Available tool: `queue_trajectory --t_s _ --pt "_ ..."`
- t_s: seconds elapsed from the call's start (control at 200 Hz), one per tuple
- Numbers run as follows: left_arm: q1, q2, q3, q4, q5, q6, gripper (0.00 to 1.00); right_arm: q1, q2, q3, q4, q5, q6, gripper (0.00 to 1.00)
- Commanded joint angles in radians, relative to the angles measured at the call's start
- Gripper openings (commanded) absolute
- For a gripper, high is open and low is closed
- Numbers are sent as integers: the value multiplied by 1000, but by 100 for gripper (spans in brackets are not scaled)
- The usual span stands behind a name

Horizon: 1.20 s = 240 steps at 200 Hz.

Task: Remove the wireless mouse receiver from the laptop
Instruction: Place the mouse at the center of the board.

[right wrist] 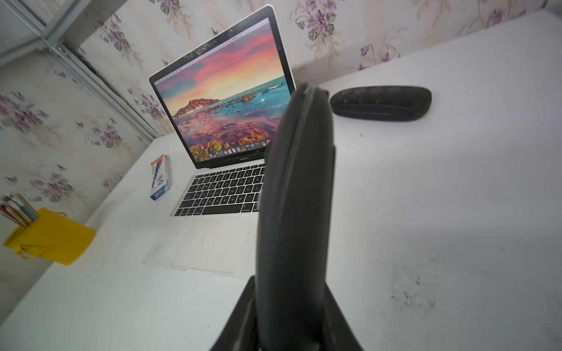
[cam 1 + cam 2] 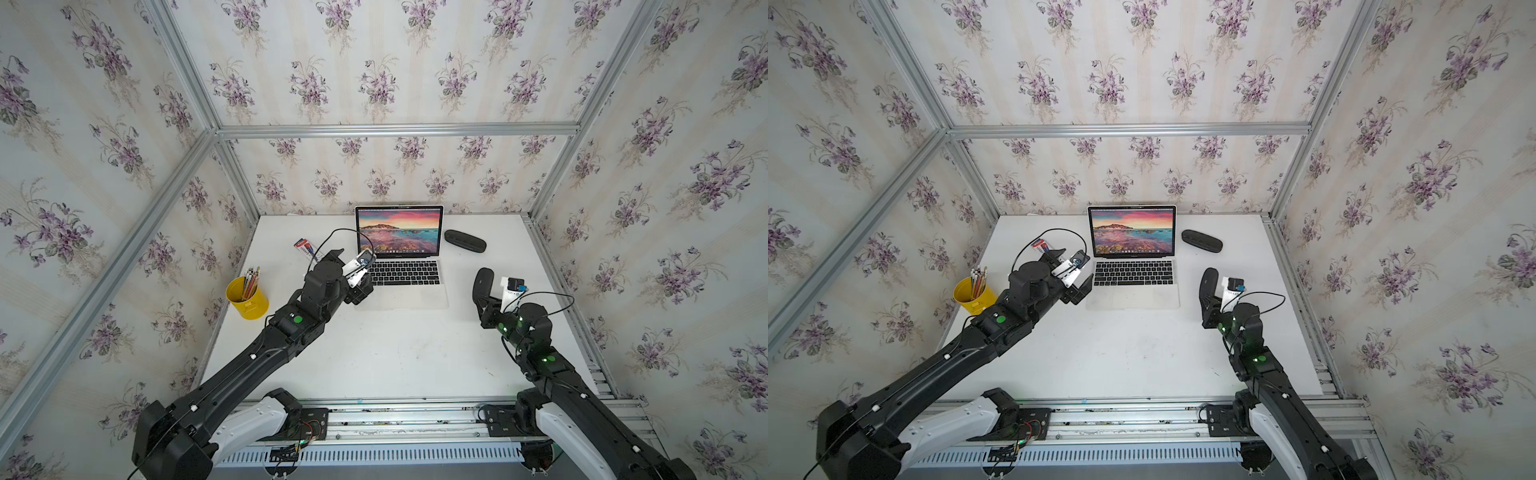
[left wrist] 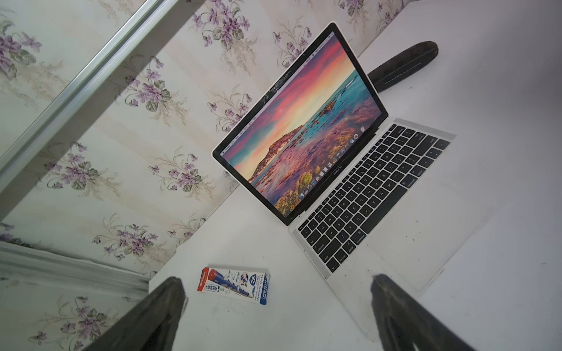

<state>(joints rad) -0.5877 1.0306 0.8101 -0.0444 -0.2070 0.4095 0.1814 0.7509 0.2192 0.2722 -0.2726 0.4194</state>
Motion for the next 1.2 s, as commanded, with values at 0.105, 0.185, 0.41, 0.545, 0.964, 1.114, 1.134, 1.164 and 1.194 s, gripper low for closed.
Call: queue_trajectory --t_s 0.105,0.185,0.41,0.545,0.964,1.114,1.134,1.164,1.194 --pt "1 -46 -72 39 -65 -166 99 -101 200 -15 162 -391 241 0" --pt "0 -59 -88 17 -104 -196 99 -113 291 -4 191 -423 257 0" --pt "0 -95 -154 -4 -117 -243 99 -166 457 45 169 -408 224 0" --pt "0 -102 -182 2 -119 -257 99 -175 560 80 158 -402 209 0" --pt "1 -81 -211 18 -131 -278 99 -175 748 120 151 -337 203 0" --pt "0 -63 -216 28 -125 -285 99 -175 763 122 123 -320 199 8" --pt "0 -60 -216 28 -125 -286 99 -175 765 123 119 -320 198 11" --pt "0 -56 -216 28 -123 -288 99 -175 769 124 113 -319 197 16" --pt "1 -55 -216 26 -122 -289 99 -175 770 124 107 -319 194 21"
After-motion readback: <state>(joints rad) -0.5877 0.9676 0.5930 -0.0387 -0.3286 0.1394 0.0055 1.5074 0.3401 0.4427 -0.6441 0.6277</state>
